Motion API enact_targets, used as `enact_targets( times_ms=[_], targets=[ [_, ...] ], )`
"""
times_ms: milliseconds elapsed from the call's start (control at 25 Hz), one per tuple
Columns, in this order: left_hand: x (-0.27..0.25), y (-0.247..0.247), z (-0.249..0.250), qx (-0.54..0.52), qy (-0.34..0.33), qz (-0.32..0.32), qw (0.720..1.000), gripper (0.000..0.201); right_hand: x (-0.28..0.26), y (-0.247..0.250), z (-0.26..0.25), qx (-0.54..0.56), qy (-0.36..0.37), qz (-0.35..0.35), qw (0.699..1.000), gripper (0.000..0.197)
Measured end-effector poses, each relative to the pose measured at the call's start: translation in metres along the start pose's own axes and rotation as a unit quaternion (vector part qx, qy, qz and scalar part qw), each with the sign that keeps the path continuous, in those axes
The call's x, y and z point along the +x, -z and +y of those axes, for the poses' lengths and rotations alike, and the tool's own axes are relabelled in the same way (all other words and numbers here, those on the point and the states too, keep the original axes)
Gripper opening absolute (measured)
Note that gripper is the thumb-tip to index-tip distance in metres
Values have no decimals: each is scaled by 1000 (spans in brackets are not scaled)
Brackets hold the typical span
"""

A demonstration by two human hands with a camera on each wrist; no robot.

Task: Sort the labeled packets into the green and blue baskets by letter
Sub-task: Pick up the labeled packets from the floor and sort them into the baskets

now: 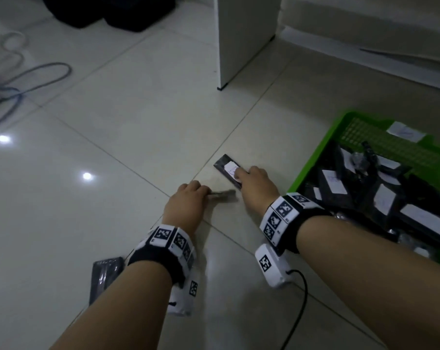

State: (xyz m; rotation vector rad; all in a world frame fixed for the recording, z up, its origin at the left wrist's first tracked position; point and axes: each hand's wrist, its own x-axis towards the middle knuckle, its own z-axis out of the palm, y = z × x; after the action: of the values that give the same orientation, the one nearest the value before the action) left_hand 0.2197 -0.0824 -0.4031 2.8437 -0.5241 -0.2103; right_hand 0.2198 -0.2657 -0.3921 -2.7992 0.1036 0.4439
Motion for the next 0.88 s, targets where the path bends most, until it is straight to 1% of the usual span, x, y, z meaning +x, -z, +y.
enact_targets(
  times_ms=[40,80,120,160,200,240,280,320,360,440,520,560,640,720,800,840,880],
  targets=[
    [-2,6,-4,-21,24,8,999,28,-2,-3,0,-10,-7,29,999,32],
    [-5,12,-7,-66,57,17,996,27,-5,-6,0,-5,-16,53,998,27],
    [-7,15,-10,-152,98,19,983,25,-7,-9,1,21,-23,67,997,24],
    [-10,19,-12,-280,144,19,949,20,-9,-10,0,64,-25,68,995,22],
    [-15,23,-11,-415,190,16,890,17,-11,-9,-1,115,-25,65,991,22],
    [-18,26,-5,-521,226,12,823,17,-13,-8,-1,169,-27,64,983,22],
    [-23,30,1,-593,246,10,767,19,-16,-6,-1,219,-28,70,973,24],
    [-25,33,6,-631,254,13,733,21,-19,-5,-2,268,-30,78,960,25],
    [-28,37,11,-656,257,17,709,22,-23,-3,-3,317,-26,90,944,27],
    [-30,44,18,-692,253,21,676,26,-35,2,-4,403,-27,106,909,34],
    [-30,48,24,-710,249,16,658,29,-48,11,-3,459,-41,123,879,37],
    [-30,50,29,-712,244,12,658,30,-56,17,0,488,-50,131,862,38],
    [-28,51,41,-714,223,3,663,33,-71,29,7,534,-59,150,830,31],
    [-25,52,58,-716,193,-9,671,35,-89,45,23,558,-87,197,802,27],
    [-23,53,81,-714,165,-29,679,37,-107,59,53,566,-141,262,769,23],
    [-22,53,92,-714,150,-40,683,37,-116,64,68,562,-170,291,756,21],
    [-21,53,106,-713,135,-52,686,37,-123,66,86,549,-193,315,750,18]
  ],
)
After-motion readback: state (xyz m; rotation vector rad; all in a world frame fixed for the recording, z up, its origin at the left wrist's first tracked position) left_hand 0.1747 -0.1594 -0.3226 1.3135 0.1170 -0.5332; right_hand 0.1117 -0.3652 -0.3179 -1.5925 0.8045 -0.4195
